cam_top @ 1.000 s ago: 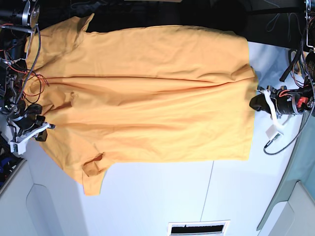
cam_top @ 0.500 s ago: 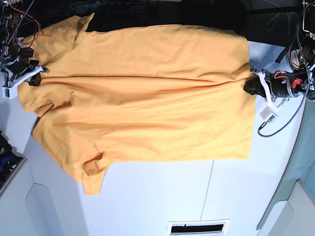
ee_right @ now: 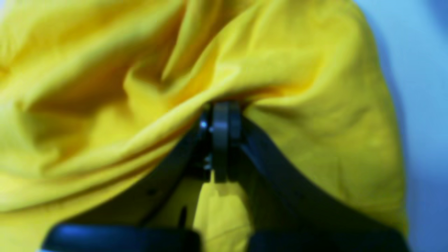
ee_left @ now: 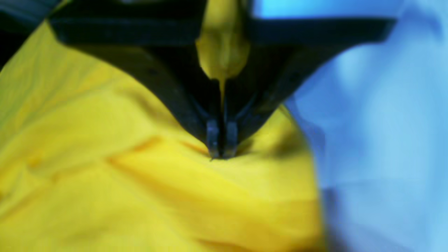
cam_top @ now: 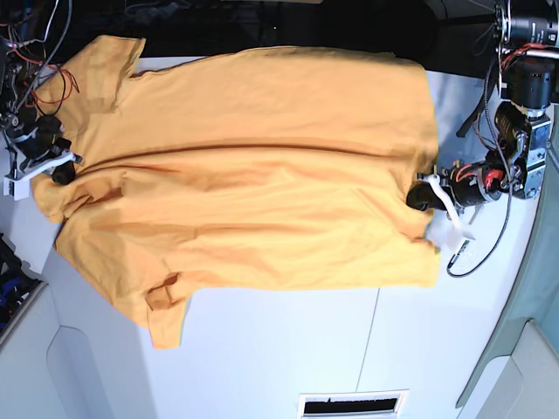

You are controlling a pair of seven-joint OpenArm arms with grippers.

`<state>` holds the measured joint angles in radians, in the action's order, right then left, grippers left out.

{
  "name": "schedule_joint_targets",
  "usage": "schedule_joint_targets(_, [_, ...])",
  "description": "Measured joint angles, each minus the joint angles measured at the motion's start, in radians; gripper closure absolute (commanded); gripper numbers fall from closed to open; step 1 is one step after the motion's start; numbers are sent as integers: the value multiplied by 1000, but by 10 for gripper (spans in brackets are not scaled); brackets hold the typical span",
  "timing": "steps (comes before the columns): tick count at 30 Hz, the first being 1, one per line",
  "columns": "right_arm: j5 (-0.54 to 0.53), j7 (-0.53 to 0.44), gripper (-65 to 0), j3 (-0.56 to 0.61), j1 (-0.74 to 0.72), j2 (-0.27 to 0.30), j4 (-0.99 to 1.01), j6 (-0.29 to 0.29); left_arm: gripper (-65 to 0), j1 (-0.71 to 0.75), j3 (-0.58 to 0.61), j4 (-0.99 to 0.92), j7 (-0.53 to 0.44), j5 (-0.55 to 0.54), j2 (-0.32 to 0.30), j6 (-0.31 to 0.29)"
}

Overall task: Layout the t-shirt on the table in an organized manner, then fold the t-shirt properly
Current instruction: 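Release the shirt with the left gripper and move it to the shoulder corner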

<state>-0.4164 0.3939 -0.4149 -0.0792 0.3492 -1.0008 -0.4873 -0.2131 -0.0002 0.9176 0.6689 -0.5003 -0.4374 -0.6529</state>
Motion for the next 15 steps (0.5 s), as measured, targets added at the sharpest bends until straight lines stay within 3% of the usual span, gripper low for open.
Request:
schedule_joint_targets(6, [17,21,0,1,-120,-3,88,7,-15,-170,1,-182,-27,70,6,50])
schedule_joint_targets(9, [26,29,0,1,-149,-3,96,11,-15,-246,1,-247,-34,118,6,103])
schedule_joint_targets(15, [29,31,0,1,-156,-3,96,13,-16,-342,2,-299,18,134,5,114])
